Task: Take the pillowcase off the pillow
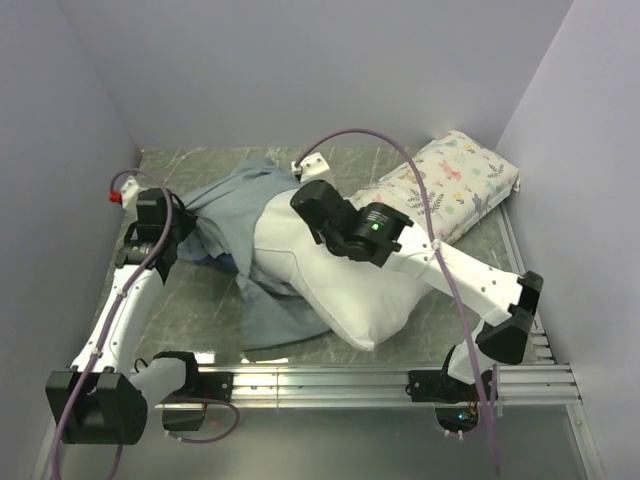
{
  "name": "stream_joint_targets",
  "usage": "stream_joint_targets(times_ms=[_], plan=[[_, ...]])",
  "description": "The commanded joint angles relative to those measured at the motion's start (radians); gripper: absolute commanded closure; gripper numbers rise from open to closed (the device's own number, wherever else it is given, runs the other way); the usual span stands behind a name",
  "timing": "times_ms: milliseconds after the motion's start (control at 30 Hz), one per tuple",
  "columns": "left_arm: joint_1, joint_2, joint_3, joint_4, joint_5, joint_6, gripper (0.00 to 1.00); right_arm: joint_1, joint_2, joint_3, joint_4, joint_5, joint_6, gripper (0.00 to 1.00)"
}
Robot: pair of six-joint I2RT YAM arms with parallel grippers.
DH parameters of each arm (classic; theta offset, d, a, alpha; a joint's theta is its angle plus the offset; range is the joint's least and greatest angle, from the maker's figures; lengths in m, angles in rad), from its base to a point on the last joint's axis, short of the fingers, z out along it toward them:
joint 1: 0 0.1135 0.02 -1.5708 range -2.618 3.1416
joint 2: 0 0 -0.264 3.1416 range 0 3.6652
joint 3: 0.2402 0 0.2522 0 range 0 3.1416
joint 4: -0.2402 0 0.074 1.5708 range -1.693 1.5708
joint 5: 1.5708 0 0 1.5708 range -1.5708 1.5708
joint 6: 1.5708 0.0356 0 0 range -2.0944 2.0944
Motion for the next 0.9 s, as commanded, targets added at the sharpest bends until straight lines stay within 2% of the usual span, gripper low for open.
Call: stream_joint_targets(times_ms=[0, 100, 233, 367, 633, 800, 833, 867], plan=[[0.172, 0.025, 0.032, 0.035, -0.054, -0.035, 1.00, -0.007, -0.161, 0.079, -0.104, 0.143, 0.008, 1.00], [0.287, 0.072, 0.041, 0.060, 0.016, -0.064, 1.00, -0.009, -0.239, 0.056, -0.093, 0.118, 0.008, 1.00], [0.369, 0.172, 0.079, 0.074, 0.049, -0.084, 1.00, -0.010, -0.331, 0.020, -0.078, 0.078, 0.011, 1.00], [0.383, 0.258, 0.142, 0.066, 0.080, -0.092, 1.00, -0.007, -0.383, -0.005, -0.047, 0.048, 0.011, 1.00], [0.395, 0.316, 0.199, 0.049, 0.072, -0.105, 1.00, -0.009, -0.440, -0.002, -0.019, -0.069, 0.002, 1.00], [0.387, 0.269, 0.126, 0.133, 0.223, -0.099, 0.99, -0.009, -0.439, -0.107, 0.057, -0.103, -0.003, 1.00], [0.383, 0.237, 0.109, 0.155, 0.232, -0.092, 0.97, -0.010, -0.434, -0.161, 0.079, -0.118, -0.001, 1.00], [0.377, 0.220, 0.093, 0.163, 0.233, -0.082, 0.85, -0.015, -0.420, -0.181, 0.114, -0.132, 0.002, 1.00]])
